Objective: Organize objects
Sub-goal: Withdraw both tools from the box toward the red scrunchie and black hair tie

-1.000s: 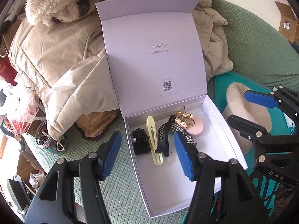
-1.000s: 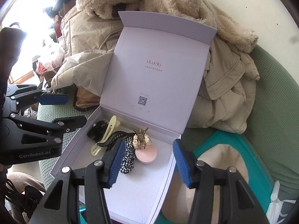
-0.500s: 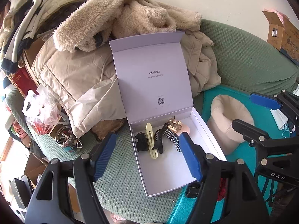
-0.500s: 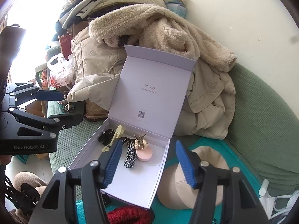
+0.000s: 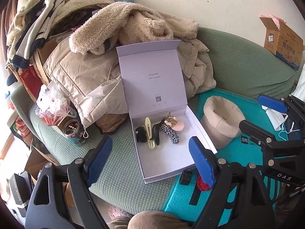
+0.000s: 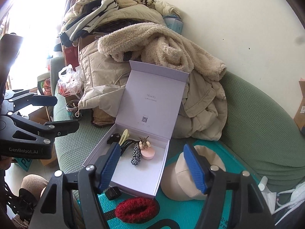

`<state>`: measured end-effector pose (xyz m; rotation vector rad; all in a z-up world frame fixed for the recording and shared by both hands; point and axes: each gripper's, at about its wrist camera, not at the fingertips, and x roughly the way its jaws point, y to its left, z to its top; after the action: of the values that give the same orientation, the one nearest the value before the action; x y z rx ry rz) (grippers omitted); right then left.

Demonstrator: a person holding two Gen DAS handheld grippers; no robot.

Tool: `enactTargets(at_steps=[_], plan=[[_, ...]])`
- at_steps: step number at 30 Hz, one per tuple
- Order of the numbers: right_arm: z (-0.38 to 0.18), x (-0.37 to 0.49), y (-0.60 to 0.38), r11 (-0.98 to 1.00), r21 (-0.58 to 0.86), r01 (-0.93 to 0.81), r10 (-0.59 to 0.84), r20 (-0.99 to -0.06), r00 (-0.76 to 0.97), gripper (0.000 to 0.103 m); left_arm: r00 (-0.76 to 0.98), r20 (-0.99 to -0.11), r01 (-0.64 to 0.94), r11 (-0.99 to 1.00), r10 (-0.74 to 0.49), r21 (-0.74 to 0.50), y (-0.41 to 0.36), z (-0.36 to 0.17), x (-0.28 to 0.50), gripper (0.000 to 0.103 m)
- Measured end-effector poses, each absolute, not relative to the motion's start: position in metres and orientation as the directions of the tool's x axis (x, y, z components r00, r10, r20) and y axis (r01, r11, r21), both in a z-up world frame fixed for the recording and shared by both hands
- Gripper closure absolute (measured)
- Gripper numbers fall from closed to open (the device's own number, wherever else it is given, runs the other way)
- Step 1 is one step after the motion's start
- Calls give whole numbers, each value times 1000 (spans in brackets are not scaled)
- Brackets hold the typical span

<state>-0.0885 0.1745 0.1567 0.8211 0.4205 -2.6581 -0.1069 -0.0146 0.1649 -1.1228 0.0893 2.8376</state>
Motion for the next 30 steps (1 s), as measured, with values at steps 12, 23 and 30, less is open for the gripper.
enactTargets(at_steps=[12,23,30], plan=[[144,-47,176,-905,-152,397,-236,-599,-765,33,-711,-703,-68,-998,36,18,-16,151,-49,15],[111,-21,179,-917,-102,386,-239,-635,-734,33,-664,-747,-53,-998,19,22,-21,117,-26,15],[83,-11,182,-924,-72,376,-233,-674,-701,33,-630,-773,-82,-996,81,-37,-23,87,-19,15]])
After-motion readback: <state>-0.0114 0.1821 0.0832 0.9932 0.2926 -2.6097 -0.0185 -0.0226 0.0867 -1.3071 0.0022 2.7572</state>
